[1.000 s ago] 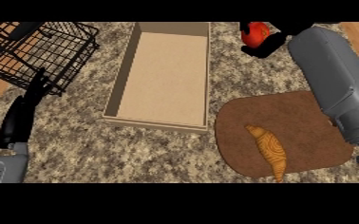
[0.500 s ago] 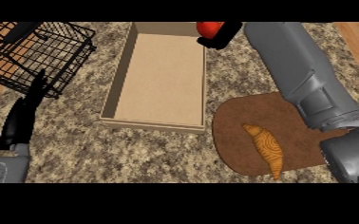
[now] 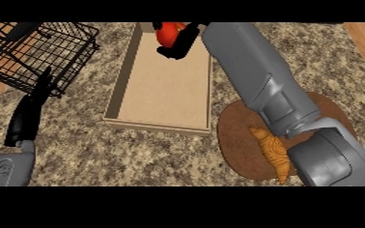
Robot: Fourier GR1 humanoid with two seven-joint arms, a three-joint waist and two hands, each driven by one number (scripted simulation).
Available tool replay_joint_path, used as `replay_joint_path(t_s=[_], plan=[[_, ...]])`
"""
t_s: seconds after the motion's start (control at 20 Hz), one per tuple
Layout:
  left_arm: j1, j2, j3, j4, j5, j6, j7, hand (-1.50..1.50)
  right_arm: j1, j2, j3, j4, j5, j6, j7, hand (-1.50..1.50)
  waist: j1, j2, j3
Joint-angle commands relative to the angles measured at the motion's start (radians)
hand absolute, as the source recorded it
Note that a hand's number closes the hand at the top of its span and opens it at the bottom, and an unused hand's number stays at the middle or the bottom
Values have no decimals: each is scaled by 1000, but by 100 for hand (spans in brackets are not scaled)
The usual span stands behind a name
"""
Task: Pick the tomato from the cutting board and place it in the cardboard box
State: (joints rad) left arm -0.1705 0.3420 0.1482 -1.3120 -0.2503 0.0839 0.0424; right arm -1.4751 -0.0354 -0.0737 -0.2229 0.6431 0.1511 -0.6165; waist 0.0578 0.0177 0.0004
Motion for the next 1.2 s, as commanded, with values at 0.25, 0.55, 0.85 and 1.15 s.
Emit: replay_joint_path(t_s=[0.25,0.55,0.85,1.15], plan=[[-54,-1,-22,19,-10,-26,13,0,8,35,72,99,-47,-115,49,150,66,11,-3],[-103,10,-30,9,-12,-44,37,0,-6,35,83,159,-59,-126,180,-150,108,23,-3],[-122,-37,-65,33,-41,-15,22,0,23,35,67,165,-107,-86,175,-150,121,26,-3],[-130,-24,-51,38,-37,-21,35,0,56,35,21,120,-178,-125,67,-150,112,26,-2]])
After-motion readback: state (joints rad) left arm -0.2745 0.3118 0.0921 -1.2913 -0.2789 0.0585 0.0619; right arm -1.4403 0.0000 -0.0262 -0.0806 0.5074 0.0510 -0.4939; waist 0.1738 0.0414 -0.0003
